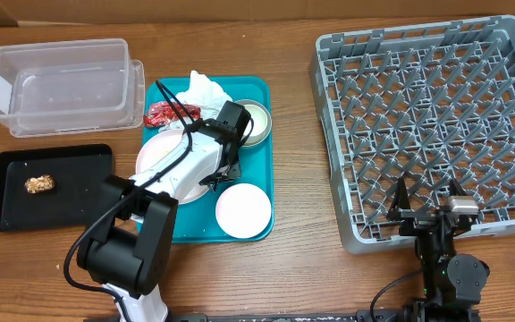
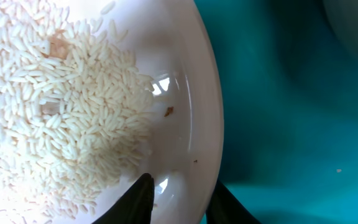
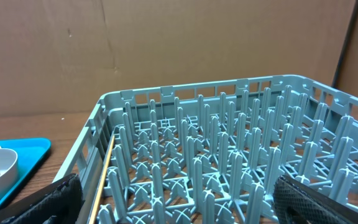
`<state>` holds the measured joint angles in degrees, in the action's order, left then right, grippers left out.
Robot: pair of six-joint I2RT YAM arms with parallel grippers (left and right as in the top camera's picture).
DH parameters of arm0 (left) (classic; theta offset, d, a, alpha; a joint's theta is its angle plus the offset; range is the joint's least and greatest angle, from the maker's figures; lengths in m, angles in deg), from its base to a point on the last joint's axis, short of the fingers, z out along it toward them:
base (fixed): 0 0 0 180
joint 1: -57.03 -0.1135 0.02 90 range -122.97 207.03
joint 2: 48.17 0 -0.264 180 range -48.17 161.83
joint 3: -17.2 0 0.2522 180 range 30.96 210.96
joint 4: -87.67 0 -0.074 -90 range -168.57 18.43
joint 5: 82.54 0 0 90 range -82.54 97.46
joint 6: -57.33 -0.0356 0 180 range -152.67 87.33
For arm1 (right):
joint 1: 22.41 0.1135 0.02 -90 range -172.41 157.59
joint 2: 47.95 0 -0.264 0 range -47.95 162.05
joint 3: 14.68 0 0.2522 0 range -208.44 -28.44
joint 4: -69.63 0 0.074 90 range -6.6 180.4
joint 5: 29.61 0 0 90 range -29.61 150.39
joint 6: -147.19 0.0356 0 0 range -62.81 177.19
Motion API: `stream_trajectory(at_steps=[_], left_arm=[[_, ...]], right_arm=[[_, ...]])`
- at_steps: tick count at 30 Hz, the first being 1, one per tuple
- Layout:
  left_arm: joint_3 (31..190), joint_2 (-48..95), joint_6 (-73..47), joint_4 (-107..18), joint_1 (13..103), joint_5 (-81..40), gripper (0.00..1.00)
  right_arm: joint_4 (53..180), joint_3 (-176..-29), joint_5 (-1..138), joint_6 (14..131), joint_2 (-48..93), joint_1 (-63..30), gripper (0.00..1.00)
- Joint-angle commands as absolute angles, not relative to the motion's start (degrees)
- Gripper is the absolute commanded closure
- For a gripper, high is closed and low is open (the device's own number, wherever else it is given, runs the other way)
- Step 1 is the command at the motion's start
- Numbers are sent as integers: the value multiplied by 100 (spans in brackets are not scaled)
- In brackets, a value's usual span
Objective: Sort waste into correct bins and load items into the dishwasher
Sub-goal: 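Grasp the rim of the white rice plate with the left gripper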
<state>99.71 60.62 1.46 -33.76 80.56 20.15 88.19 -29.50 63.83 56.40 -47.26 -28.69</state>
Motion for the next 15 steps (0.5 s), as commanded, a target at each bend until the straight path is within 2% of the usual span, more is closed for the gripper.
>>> stream_trajectory(at_steps=[1,4,5,10,12,15], left_arm=[[9938,6121,6,-3314,8041,2270,72],[9949,6121,10,-3236,8043,2273,76],[9958,6121,8,-3229,8043,2273,80],[10047,6121,6,-3172,8085,2299,84],[10139,6121,8,-3074,8120,2345,91],[10404,6121,10,-2792,8218,2498,96]], right_arm=[[8802,-2891,6346,5631,-4779,-2886,0],[8802,-2891,6344,5631,-4779,-2886,0],[8802,-2891,6344,5631,-4779,-2886,0],[8802,-2891,6346,5631,-4779,-2886,0],[8802,-2891,6344,5631,-4779,-2886,0],[8802,-2891,6346,5631,-4779,-2886,0]])
